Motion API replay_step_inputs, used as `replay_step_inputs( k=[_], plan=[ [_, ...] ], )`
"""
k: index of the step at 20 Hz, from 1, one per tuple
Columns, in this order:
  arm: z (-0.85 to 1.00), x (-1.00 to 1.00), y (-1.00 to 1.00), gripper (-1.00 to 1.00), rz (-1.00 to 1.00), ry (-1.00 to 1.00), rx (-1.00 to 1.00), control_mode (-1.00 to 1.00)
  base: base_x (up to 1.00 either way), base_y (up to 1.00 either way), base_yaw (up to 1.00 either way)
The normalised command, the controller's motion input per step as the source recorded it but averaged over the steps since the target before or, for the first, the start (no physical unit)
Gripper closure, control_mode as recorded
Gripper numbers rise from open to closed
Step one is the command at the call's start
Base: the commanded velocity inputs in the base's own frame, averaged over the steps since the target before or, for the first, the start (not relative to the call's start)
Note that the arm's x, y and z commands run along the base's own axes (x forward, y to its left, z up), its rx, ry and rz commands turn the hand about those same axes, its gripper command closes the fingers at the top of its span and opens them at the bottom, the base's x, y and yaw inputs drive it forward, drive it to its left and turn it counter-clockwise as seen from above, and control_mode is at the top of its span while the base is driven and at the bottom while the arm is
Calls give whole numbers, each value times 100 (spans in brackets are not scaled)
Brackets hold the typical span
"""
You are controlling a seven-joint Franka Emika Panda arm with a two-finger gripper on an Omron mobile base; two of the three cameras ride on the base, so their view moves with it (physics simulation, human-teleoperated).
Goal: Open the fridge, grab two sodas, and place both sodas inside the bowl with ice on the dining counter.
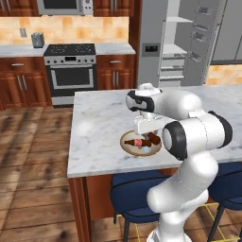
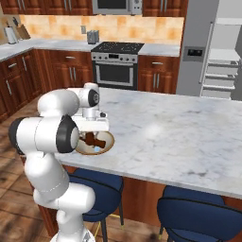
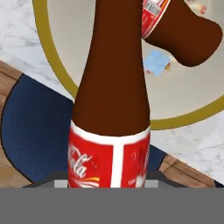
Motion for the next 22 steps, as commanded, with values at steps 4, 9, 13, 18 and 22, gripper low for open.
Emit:
replay_step_inputs(
  k=[4, 9, 13, 18, 22],
  plan=[
    [-29, 36, 0, 100, 0, 5, 0, -100, 0, 0, 0],
    [-25, 32, 0, 100, 0, 2, 0, -100, 0, 0, 0],
    [-24, 34, 0, 100, 0, 3, -1, -100, 0, 0, 0],
    [-28, 25, 0, 100, 0, 3, -1, -100, 0, 0, 0],
    [-33, 12, 0, 100, 0, 3, -3, -100, 0, 0, 0]
  ],
)
